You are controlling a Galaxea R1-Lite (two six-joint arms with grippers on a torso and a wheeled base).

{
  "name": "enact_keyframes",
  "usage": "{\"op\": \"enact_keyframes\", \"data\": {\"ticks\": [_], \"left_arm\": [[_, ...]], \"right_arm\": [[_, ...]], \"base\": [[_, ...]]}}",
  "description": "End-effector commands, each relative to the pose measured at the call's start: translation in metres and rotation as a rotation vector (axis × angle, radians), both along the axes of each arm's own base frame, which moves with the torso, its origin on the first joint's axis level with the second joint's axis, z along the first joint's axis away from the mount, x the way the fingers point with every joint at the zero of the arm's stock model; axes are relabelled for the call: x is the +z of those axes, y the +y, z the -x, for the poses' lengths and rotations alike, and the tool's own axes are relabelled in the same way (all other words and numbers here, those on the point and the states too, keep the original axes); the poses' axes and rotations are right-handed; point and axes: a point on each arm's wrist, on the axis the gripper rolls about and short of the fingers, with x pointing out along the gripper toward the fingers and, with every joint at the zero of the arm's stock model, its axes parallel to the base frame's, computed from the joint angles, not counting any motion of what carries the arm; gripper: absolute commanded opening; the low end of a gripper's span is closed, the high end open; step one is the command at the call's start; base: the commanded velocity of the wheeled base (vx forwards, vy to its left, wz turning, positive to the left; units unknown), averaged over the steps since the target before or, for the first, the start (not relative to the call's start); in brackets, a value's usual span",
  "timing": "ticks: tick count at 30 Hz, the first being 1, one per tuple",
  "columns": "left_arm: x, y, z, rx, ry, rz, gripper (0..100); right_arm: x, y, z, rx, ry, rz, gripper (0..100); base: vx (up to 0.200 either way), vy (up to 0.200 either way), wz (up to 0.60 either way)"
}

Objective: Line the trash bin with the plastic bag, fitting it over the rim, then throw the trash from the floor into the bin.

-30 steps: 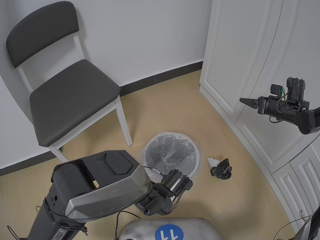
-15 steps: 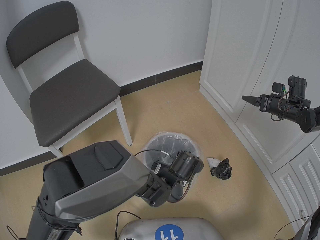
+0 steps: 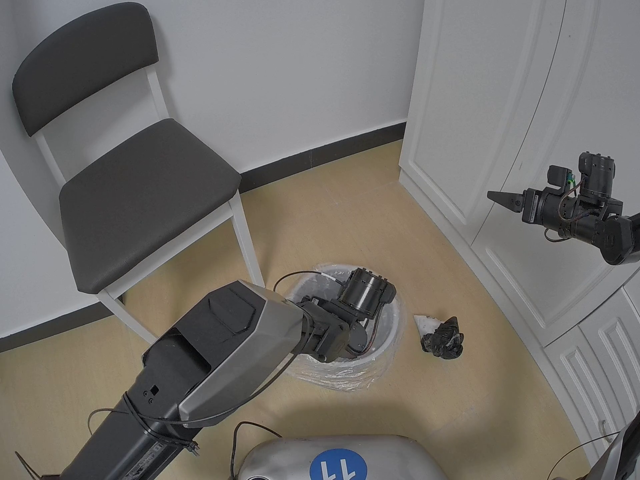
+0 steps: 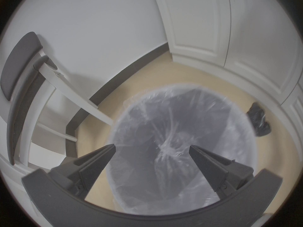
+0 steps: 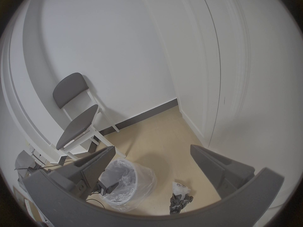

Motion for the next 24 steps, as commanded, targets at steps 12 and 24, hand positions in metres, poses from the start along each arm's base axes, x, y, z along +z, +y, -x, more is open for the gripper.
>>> {"op": "enact_keyframes", "data": {"ticks": [12,24], "left_arm": [[-0.032,0.0,0.001,-0.016,0.116,-0.136,100],[-0.013,-0.046,0.056,-0.09,0.099,-0.054,100]], "right_arm": [[0.003,-0.006,0.003,-0.011,-0.011,0.0,100],[0.007,-0.009,0.006,-0.018,-0.02,0.0,100]], "base": [[0.0,0.0,0.0],[0.0,0.0,0.0]]}}
